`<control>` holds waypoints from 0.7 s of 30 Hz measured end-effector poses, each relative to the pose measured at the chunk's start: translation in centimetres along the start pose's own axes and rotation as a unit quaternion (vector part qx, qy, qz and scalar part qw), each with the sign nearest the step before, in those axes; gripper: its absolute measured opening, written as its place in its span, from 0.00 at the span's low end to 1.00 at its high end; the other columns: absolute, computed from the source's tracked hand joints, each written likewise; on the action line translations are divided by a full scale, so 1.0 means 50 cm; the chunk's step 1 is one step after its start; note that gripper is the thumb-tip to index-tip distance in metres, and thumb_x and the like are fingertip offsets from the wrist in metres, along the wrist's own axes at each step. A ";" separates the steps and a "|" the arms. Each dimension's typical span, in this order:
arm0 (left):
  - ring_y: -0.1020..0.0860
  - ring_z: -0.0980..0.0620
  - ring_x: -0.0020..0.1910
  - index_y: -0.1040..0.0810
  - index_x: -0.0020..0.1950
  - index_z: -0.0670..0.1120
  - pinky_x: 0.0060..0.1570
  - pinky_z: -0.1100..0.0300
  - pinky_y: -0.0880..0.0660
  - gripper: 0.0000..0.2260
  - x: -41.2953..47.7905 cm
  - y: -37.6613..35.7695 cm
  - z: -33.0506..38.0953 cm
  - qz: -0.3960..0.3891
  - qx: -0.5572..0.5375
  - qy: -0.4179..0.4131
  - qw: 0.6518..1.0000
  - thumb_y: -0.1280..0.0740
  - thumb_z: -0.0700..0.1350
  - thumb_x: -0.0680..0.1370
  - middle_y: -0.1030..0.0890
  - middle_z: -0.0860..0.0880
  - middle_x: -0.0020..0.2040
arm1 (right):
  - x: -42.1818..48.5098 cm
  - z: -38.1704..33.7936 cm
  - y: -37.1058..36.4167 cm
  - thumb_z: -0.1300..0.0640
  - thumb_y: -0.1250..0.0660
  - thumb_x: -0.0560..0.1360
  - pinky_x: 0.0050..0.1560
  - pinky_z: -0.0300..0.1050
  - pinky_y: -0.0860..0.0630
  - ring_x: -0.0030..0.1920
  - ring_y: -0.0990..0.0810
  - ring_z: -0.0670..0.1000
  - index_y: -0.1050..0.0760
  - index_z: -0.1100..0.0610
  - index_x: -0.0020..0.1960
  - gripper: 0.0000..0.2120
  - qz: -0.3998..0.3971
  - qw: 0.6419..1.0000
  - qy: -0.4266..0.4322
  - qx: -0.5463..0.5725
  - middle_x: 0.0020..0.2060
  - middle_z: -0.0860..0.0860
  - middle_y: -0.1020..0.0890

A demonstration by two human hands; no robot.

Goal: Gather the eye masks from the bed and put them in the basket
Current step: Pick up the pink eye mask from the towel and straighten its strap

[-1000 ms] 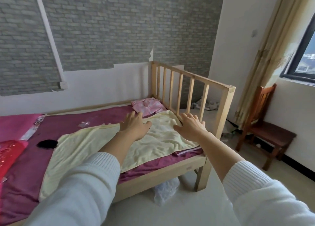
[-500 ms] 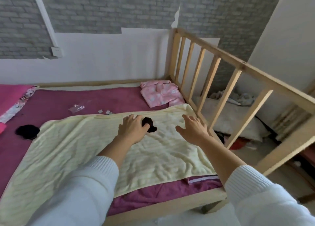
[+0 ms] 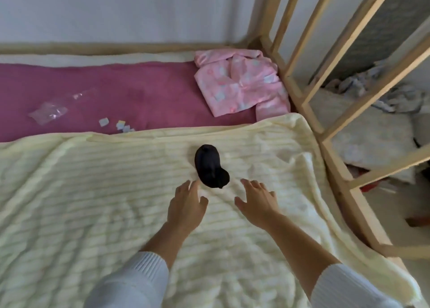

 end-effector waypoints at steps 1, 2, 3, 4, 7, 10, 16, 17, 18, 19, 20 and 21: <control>0.34 0.46 0.72 0.36 0.74 0.46 0.62 0.51 0.27 0.24 0.031 -0.025 -0.017 -0.002 -0.002 0.001 1.000 0.40 0.48 0.78 0.30 0.46 0.72 | 0.035 0.000 -0.027 0.46 0.41 0.76 0.63 0.56 0.34 0.67 0.31 0.55 0.41 0.51 0.74 0.28 -0.006 1.000 0.007 -0.001 0.69 0.52 0.29; 0.35 0.45 0.73 0.37 0.75 0.47 0.63 0.51 0.28 0.25 0.060 -0.048 -0.033 -0.005 0.000 0.003 1.000 0.40 0.47 0.78 0.31 0.46 0.73 | 0.068 0.001 -0.053 0.47 0.40 0.76 0.63 0.55 0.34 0.67 0.31 0.55 0.42 0.51 0.74 0.28 -0.008 1.000 0.015 0.000 0.69 0.52 0.29; 0.38 0.44 0.74 0.39 0.76 0.49 0.64 0.50 0.30 0.26 0.088 -0.070 -0.046 -0.009 0.009 0.005 1.000 0.39 0.47 0.78 0.35 0.45 0.75 | 0.100 0.001 -0.077 0.49 0.39 0.76 0.62 0.55 0.34 0.66 0.31 0.55 0.42 0.50 0.74 0.28 -0.006 1.000 0.022 0.002 0.69 0.52 0.29; 0.42 0.43 0.76 0.41 0.77 0.52 0.67 0.49 0.32 0.27 0.113 -0.090 -0.058 -0.015 0.026 0.006 1.000 0.39 0.48 0.78 0.39 0.43 0.78 | 0.128 0.001 -0.099 0.50 0.38 0.76 0.61 0.54 0.33 0.65 0.31 0.55 0.43 0.50 0.74 0.28 -0.001 1.000 0.029 0.000 0.68 0.52 0.30; 0.51 0.41 0.78 0.41 0.76 0.61 0.72 0.45 0.42 0.27 0.165 -0.145 -0.088 -0.035 0.057 -0.008 0.998 0.39 0.51 0.78 0.50 0.44 0.80 | 0.195 0.000 -0.153 0.53 0.35 0.75 0.62 0.53 0.33 0.68 0.34 0.55 0.45 0.49 0.75 0.31 0.010 0.999 0.039 -0.021 0.71 0.53 0.34; 0.52 0.43 0.78 0.34 0.74 0.60 0.73 0.44 0.46 0.22 0.182 -0.178 -0.105 -0.042 -0.008 -0.001 0.999 0.41 0.50 0.79 0.47 0.46 0.80 | 0.230 -0.002 -0.176 0.53 0.38 0.78 0.65 0.52 0.37 0.70 0.37 0.54 0.33 0.47 0.70 0.20 0.025 0.998 0.046 -0.015 0.71 0.52 0.33; 0.23 0.47 0.62 0.32 0.69 0.52 0.57 0.54 0.22 0.19 0.147 -0.133 -0.072 -0.052 -0.576 0.281 0.766 0.40 0.55 0.79 0.24 0.48 0.63 | 0.169 -0.011 -0.094 0.57 0.35 0.78 0.52 0.48 0.26 0.51 0.22 0.50 0.19 0.53 0.54 0.09 0.145 0.969 0.092 0.181 0.48 0.47 0.17; 0.22 0.44 0.61 0.31 0.64 0.52 0.53 0.49 0.21 0.17 0.133 -0.117 -0.062 -0.067 -0.631 0.318 0.705 0.37 0.56 0.78 0.24 0.46 0.62 | 0.145 -0.016 -0.075 0.57 0.35 0.78 0.50 0.47 0.24 0.49 0.22 0.49 0.19 0.53 0.53 0.08 0.138 0.965 0.103 0.199 0.46 0.47 0.17; 0.21 0.42 0.59 0.30 0.61 0.51 0.50 0.48 0.20 0.16 0.118 -0.101 -0.053 -0.081 -0.659 0.330 0.671 0.35 0.55 0.76 0.23 0.44 0.61 | 0.120 -0.021 -0.057 0.57 0.36 0.78 0.49 0.43 0.24 0.48 0.21 0.47 0.19 0.53 0.53 0.09 0.124 0.963 0.113 0.210 0.46 0.47 0.16; 0.21 0.40 0.58 0.27 0.58 0.48 0.49 0.47 0.20 0.14 0.102 -0.087 -0.046 -0.094 -0.672 0.327 0.657 0.34 0.53 0.76 0.22 0.42 0.61 | 0.095 -0.025 -0.039 0.56 0.36 0.78 0.48 0.38 0.25 0.47 0.21 0.44 0.19 0.52 0.54 0.09 0.104 0.962 0.121 0.220 0.46 0.46 0.16; 0.21 0.40 0.58 0.25 0.55 0.46 0.50 0.47 0.21 0.10 0.081 -0.073 -0.040 -0.104 -0.678 0.319 0.654 0.34 0.50 0.77 0.22 0.40 0.62 | 0.070 -0.029 -0.021 0.54 0.37 0.78 0.45 0.32 0.27 0.46 0.22 0.40 0.19 0.50 0.56 0.10 0.081 0.961 0.126 0.232 0.46 0.44 0.16; 0.21 0.40 0.58 0.23 0.53 0.45 0.52 0.46 0.22 0.07 0.057 -0.059 -0.033 -0.110 -0.681 0.313 0.653 0.35 0.47 0.77 0.22 0.39 0.64 | 0.043 -0.032 -0.003 0.53 0.37 0.78 0.43 0.28 0.28 0.46 0.22 0.37 0.19 0.49 0.57 0.11 0.056 0.960 0.127 0.243 0.45 0.42 0.17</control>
Point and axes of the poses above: each hand's wrist, its own x-axis towards the middle knuckle, its own y-axis out of the back of the hand, z = x × y, the point moved 4 cm from there along x, towards the middle knuckle
